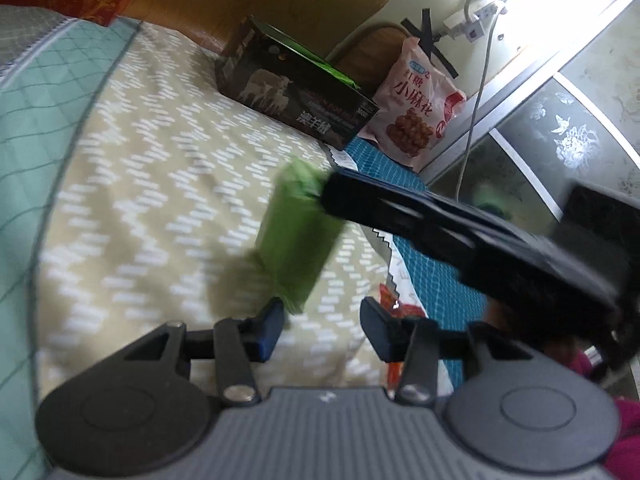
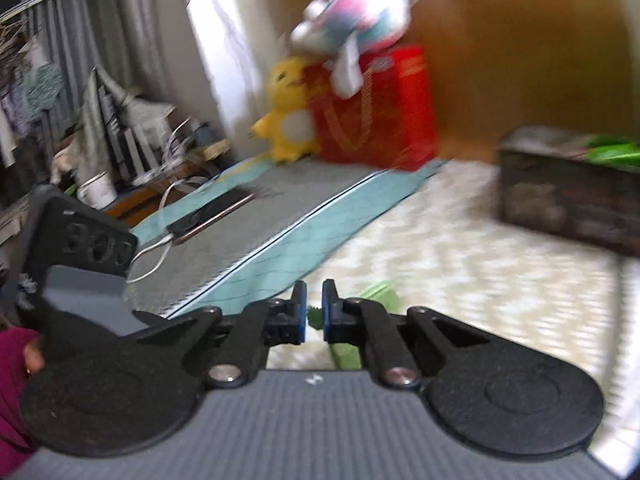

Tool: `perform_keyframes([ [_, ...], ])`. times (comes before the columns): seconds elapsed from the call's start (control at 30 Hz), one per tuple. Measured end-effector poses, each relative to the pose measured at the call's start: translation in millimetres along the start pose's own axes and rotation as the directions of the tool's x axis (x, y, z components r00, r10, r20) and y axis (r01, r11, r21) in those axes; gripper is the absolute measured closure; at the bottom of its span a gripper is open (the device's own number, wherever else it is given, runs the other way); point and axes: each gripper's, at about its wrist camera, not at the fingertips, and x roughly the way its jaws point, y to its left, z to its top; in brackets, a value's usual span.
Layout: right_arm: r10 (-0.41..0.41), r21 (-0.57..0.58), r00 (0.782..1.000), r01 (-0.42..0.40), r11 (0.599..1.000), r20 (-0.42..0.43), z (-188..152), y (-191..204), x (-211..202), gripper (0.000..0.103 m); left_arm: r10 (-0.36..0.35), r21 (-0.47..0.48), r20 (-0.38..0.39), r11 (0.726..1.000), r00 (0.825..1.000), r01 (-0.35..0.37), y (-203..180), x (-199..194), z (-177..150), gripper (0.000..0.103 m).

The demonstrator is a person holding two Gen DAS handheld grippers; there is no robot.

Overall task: Organize snacks
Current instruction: 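Move the left gripper to the light green pack and grasp it, then carry the light green pack into the black tin and release it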

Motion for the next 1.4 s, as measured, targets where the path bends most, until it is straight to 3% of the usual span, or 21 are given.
perform_keyframes([
  [0.13, 0.015, -0.017, 1.000, -0.015, 1.000, 0.003, -0.3, 11.6, 10.2, 0.085, 0.017, -0.024, 0.050, 1.000, 0.999, -0.016, 17.9, -37.2, -8.8, 0.060],
  [0.2, -0.010, -0.020, 1.000, 0.011, 1.000, 0.026, -3.4, 11.6, -2.7, 0.063, 0.046, -0.055, 0.083, 0.998, 0.996, -0.041, 29.3, -56.5, -9.4, 0.060],
  [0.27, -0.065, -0.037, 0.997, 0.066, 0.997, 0.033, -9.9, 8.3, -15.6, 0.056, 0.074, -0.095, 0.115, 0.993, 0.991, -0.063, 40.8, -72.6, -5.4, 0.060],
  [0.4, -0.129, -0.050, 0.991, 0.128, 0.991, -0.026, -29.2, 1.0, -27.4, 0.051, 0.097, -0.128, 0.155, 0.989, 0.983, -0.078, 55.9, -80.7, 14.2, 0.060],
  [0.57, -0.169, -0.076, 0.981, 0.162, 0.984, -0.092, -45.8, 5.1, -22.4, 0.051, 0.088, -0.080, 0.159, 0.994, 0.983, -0.076, 52.9, -60.5, 40.3, 0.060],
  [0.7, -0.191, -0.117, 0.975, 0.177, 0.977, -0.114, -46.8, 8.3, -2.7, 0.053, 0.120, -0.065, 0.102, 0.991, 0.988, -0.114, 50.9, -35.6, 46.1, 0.060],
  [0.73, -0.194, -0.132, 0.975, 0.180, 0.975, -0.110, -46.5, 9.5, 1.3, 0.057, 0.128, -0.066, 0.089, 0.990, 0.988, -0.122, 50.3, -31.5, 44.4, 0.061],
  [0.77, -0.206, -0.149, 0.973, 0.189, 0.971, -0.105, -45.8, 11.3, 4.2, 0.071, 0.127, -0.069, 0.077, 0.990, 0.989, -0.122, 49.7, -28.4, 41.4, 0.067],
  [0.8, -0.214, -0.158, 0.971, 0.197, 0.968, -0.103, -45.6, 13.7, 6.0, 0.076, 0.120, -0.076, 0.063, 0.990, 0.991, -0.115, 49.4, -24.5, 39.0, 0.069],
  [0.97, -0.238, -0.135, 0.971, 0.231, 0.964, -0.036, -36.3, 0.1, -10.1, 0.077, 0.129, -0.024, 0.062, 0.992, 0.990, -0.127, 33.7, -17.4, 43.0, 0.071],
  [1.17, -0.326, -0.119, 0.942, 0.334, 0.935, 0.083, 2.0, -35.8, -37.2, 0.077, 0.077, 0.075, 0.078, 0.994, 0.994, -0.083, -4.9, 6.7, 94.9, 0.071],
  [1.27, -0.364, -0.100, 0.923, 0.376, 0.921, 0.121, 31.4, -69.6, -38.8, 0.077, 0.083, 0.146, 0.104, 0.984, 0.991, -0.098, -29.9, 29.3, 130.2, 0.071],
  [1.4, -0.404, -0.063, 0.906, 0.414, 0.908, 0.131, 69.4, -115.8, -22.8, 0.077, 0.116, 0.160, 0.137, 0.977, 0.984, -0.137, -47.8, 65.4, 182.6, 0.070],
])
